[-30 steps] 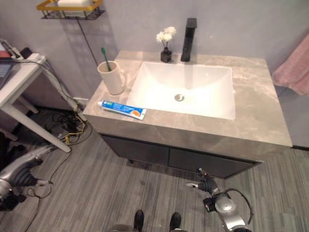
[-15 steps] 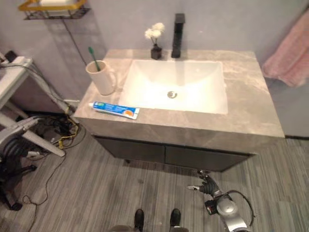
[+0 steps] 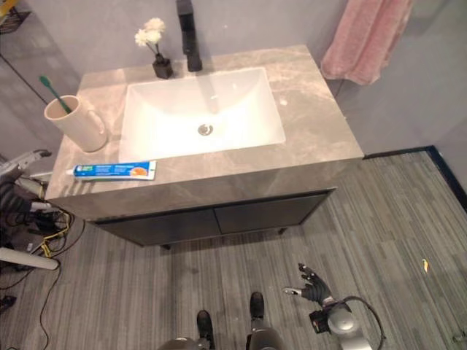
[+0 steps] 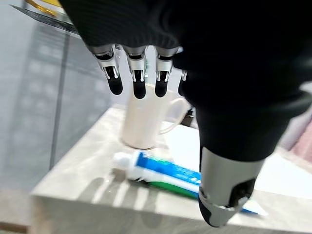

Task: Put brush and paste in cup on sink, flatten towel.

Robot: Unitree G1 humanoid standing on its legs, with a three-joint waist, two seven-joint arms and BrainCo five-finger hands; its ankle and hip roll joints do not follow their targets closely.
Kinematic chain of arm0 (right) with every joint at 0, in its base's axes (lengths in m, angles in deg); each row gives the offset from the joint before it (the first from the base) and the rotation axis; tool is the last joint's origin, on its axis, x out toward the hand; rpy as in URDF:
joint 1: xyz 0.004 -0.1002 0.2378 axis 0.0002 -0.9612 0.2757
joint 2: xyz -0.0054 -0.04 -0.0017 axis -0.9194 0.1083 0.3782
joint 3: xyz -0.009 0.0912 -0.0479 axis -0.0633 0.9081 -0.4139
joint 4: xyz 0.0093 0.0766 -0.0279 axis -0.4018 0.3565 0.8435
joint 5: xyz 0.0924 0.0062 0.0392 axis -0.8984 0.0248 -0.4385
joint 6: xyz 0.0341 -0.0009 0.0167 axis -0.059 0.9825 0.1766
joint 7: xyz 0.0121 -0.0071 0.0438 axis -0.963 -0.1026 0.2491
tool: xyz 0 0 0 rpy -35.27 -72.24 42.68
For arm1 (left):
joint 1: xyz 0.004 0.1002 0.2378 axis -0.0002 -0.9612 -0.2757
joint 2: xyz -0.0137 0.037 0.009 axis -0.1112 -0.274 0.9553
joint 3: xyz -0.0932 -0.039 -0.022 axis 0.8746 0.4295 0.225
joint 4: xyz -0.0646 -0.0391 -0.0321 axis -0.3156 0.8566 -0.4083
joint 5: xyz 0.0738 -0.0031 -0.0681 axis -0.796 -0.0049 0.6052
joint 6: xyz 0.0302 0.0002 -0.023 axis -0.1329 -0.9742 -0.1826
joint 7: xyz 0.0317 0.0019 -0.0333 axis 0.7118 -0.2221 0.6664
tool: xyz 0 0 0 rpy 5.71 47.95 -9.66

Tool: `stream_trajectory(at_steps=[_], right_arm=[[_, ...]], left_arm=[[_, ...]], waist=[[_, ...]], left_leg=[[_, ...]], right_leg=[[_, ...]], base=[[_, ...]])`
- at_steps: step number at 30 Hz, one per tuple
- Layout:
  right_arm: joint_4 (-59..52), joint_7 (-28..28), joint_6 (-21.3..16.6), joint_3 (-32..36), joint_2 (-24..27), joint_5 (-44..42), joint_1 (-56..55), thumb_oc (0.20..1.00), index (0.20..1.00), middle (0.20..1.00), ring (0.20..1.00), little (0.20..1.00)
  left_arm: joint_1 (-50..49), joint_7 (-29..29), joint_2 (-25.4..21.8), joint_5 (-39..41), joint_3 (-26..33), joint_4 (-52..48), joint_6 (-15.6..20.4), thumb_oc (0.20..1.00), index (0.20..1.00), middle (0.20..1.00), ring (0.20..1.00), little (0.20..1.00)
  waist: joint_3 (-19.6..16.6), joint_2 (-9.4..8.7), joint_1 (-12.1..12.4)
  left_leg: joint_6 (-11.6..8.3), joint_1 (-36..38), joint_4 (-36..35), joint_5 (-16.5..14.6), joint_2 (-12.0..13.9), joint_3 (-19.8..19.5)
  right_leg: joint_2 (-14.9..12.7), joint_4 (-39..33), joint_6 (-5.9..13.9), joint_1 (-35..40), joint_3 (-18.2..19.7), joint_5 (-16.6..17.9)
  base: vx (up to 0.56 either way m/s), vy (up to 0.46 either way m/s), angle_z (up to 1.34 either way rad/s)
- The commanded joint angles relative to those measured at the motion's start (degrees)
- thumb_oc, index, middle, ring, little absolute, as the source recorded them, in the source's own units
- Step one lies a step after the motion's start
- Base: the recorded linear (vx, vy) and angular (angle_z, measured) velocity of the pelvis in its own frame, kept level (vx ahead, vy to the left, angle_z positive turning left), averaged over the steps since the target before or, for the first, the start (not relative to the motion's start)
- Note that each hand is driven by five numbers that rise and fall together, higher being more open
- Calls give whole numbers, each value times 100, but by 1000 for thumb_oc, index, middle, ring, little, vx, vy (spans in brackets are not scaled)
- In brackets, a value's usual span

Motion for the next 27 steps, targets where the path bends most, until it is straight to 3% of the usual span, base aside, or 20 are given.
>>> stream_trajectory(at_steps=[1,14,27], right_arm=[[-242,-105,-131,150,16,5,142,1000,1000,1000,1000,1000],[-265,-48,-114,216,130,-34,142,1000,1000,1000,1000,1000],[-258,-84,-92,339,116,-138,173,1000,1000,1000,1000,1000]], left_arm=[[516,-10,-503,239,-66,375,-53,1000,1000,1000,1000,1000],[791,-310,-910,221,-378,584,-168,1000,1000,1000,1000,1000],[1077,-254,-637,-26,-688,731,-239,1000,1000,1000,1000,1000]], waist=[[-56,-207,-10],[-31,-207,-57],[30,-237,-71]], left_leg=[[-77,-13,74,-308,205,-14],[-81,-204,74,-265,198,-89],[-82,-260,74,-277,199,-104]], right_leg=[[-671,-6,891,-6,116,223],[-687,-6,881,-164,48,271],[-720,-6,900,-190,-41,255]], base=[[7,18,-15],[23,14,-2],[13,8,1]])
